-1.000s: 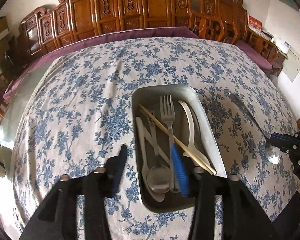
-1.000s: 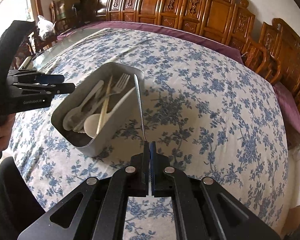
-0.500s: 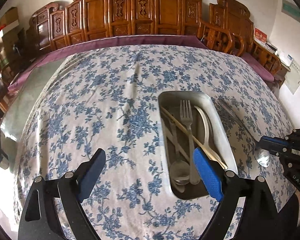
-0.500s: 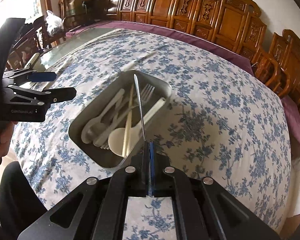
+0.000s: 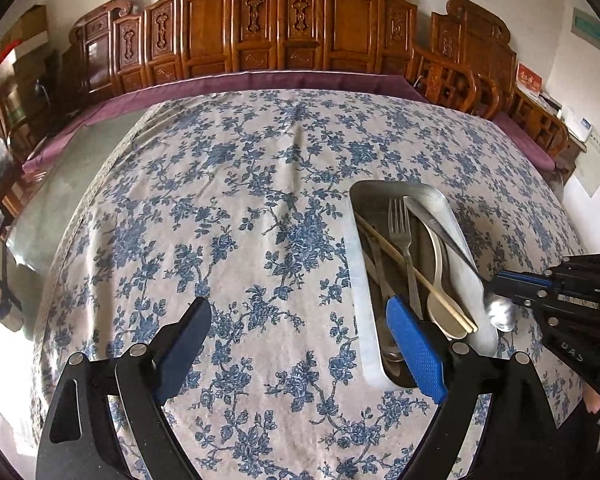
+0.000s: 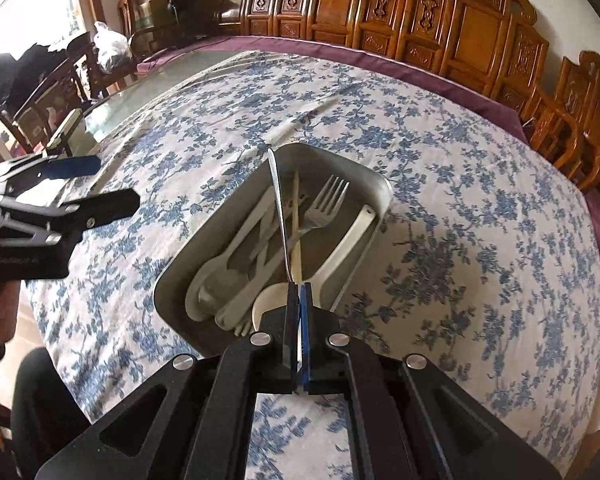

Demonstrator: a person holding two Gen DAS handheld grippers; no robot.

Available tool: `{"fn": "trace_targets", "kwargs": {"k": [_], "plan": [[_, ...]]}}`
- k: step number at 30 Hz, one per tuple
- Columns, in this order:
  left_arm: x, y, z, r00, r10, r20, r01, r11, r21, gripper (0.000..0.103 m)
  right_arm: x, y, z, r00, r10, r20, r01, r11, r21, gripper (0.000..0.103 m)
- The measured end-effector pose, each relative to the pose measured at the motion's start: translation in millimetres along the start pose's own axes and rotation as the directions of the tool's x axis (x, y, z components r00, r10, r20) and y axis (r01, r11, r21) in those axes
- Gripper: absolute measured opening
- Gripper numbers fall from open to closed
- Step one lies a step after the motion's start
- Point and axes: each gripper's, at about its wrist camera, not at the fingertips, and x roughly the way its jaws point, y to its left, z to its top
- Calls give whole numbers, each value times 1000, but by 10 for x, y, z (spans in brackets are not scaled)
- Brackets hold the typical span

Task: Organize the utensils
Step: 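Lower the metal knife into the grey tray and open the right tool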

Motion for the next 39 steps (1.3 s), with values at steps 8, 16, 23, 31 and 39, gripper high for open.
{"fn": "trace_targets", "kwargs": {"k": [8,16,23,31,39], "plan": [[20,19,-7,1000,-5,0,5,1000,-2,86,340,20,77,999,31,-37,-27,995,96,2],[13,17,2,1000,-6,3,6,1000,3,86,548,101,55,992,102,-69,-89,981,172,2],[8,58,1,1000,1,1,-1,1000,-2,86,471,149,88,991,129,-25,-123,978,171,2],[-5,80,8,1000,2,3,-2,1000,-2,86,404,1,168,987,162,17,-162,959,232,5],[-8,78,11,1000,4,2,-4,1000,-2,86,383,62,111,990,143,10,-143,975,173,6]]}}
